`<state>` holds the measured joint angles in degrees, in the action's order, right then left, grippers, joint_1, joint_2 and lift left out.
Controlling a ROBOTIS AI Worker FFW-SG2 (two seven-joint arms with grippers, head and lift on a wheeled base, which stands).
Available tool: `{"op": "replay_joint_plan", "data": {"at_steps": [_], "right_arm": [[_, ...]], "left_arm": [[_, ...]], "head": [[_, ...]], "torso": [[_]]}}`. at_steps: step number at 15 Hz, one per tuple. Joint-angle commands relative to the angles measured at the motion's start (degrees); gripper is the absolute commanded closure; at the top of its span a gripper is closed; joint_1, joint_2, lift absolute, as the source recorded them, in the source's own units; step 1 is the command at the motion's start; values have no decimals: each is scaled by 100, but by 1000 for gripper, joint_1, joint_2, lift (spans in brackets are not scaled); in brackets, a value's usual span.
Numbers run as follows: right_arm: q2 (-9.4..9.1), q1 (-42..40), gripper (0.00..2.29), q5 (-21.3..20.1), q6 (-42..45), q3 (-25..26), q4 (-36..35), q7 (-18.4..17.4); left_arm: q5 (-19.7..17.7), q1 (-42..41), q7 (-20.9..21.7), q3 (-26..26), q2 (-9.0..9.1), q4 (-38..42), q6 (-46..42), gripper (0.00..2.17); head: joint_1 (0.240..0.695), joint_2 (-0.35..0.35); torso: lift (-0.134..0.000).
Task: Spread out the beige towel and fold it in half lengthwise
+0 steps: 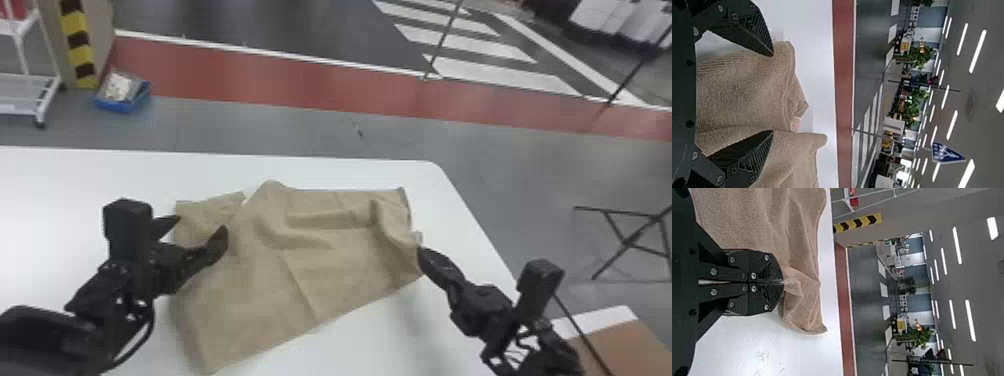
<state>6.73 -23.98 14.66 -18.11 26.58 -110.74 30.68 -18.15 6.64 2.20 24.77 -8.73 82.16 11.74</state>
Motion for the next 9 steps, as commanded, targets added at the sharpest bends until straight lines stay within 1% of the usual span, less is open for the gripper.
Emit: {"op": "replay_joint_plan", "data": {"at_steps": [1, 2, 3, 4, 8, 9], "right_arm": [[-5, -19, 1355, 11, 39, 14, 8, 17], [-5, -19, 1355, 20, 57, 14, 17, 26], [-5, -19, 1355, 11, 145, 5, 26, 26], [-5, -19, 1359, 11, 145, -13, 35, 26], [-5, -19, 1355, 11, 198, -21, 35, 35], [-14, -27, 1355, 20, 215, -13, 35, 52]], "left_arm": [[110, 31, -1, 54, 3, -51, 0, 218], [163, 48, -9, 54, 3, -86, 0, 218], [233, 57, -18, 45, 3, -130, 0, 279], [251, 57, -36, 54, 3, -148, 0, 296], [330, 66, -36, 45, 3, -165, 0, 309], [339, 83, -36, 37, 3, -183, 35, 383]], "head": [[695, -350], [695, -350], [695, -350], [695, -350], [695, -350], [695, -350]], "torso": [[-124], [-124], [-124], [-124], [-124], [-124]]}}
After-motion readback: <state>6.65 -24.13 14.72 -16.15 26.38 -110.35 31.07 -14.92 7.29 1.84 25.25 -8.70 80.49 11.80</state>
